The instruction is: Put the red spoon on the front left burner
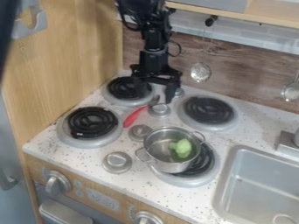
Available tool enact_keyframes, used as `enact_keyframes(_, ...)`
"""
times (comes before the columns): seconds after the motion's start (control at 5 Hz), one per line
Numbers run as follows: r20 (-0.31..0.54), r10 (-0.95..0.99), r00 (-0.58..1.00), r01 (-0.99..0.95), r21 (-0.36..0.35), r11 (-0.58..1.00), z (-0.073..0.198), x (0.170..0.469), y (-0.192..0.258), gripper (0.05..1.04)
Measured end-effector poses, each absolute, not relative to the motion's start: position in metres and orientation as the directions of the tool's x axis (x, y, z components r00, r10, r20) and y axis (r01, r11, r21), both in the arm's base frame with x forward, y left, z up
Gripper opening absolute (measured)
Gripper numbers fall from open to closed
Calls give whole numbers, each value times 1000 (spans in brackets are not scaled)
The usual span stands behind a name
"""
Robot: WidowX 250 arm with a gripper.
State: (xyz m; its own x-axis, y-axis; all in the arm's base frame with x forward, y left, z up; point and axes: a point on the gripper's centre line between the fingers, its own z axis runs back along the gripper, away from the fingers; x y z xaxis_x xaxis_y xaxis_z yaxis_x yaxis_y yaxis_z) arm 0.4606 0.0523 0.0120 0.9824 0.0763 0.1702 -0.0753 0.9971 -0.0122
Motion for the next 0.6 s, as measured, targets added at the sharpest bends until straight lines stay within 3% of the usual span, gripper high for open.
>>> enact_keyframes(0.2, 135, 74, 988, -79, 35, 996, -17, 478, 63, 998)
enact_keyframes(0.6, 37, 46, 998, -49, 97, 994, -44, 486, 81, 998)
